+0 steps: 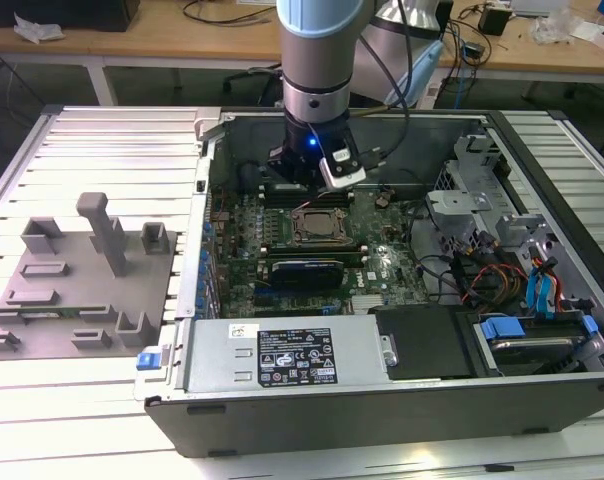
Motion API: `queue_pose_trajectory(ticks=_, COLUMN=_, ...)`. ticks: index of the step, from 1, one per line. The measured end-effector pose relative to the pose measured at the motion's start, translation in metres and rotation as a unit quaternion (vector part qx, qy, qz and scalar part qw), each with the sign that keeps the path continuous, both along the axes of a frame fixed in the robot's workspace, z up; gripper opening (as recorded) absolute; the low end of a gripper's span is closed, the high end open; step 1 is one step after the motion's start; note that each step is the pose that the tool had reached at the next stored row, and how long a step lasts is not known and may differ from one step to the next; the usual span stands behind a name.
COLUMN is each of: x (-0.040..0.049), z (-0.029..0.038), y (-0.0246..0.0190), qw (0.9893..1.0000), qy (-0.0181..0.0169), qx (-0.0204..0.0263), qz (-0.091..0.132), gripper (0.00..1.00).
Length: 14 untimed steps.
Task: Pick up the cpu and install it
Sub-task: 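Install the first cpu locking lever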
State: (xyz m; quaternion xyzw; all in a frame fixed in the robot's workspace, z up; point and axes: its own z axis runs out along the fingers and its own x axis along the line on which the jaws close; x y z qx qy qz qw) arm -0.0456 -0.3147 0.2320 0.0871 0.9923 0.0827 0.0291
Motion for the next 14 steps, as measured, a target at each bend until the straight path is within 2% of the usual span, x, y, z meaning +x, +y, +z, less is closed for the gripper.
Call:
queue_pose_trajectory(ticks=4, x=0.0, z=-0.0019, y=0.0065, qw=1.0, qy=0.0, qx=0.0, qz=-0.002, gripper=0.11)
queue_pose_trajectory(ticks=6, x=0.0, z=-0.0033, y=0.0083, qw=1.0, qy=0.0001, qx=-0.0002, qz=-0.003, gripper=0.11)
queue_pose_trajectory(ticks=10, x=0.0008, z=-0.0096, y=0.0101, qw=0.9999, qy=0.0001, qx=-0.0027, qz=-0.011, gripper=0.11)
queue_pose_trajectory(ticks=14, x=0.0024, z=-0.0131, y=0.0103, qw=0.9995, qy=0.0001, qx=-0.0044, qz=-0.032, gripper=0.11)
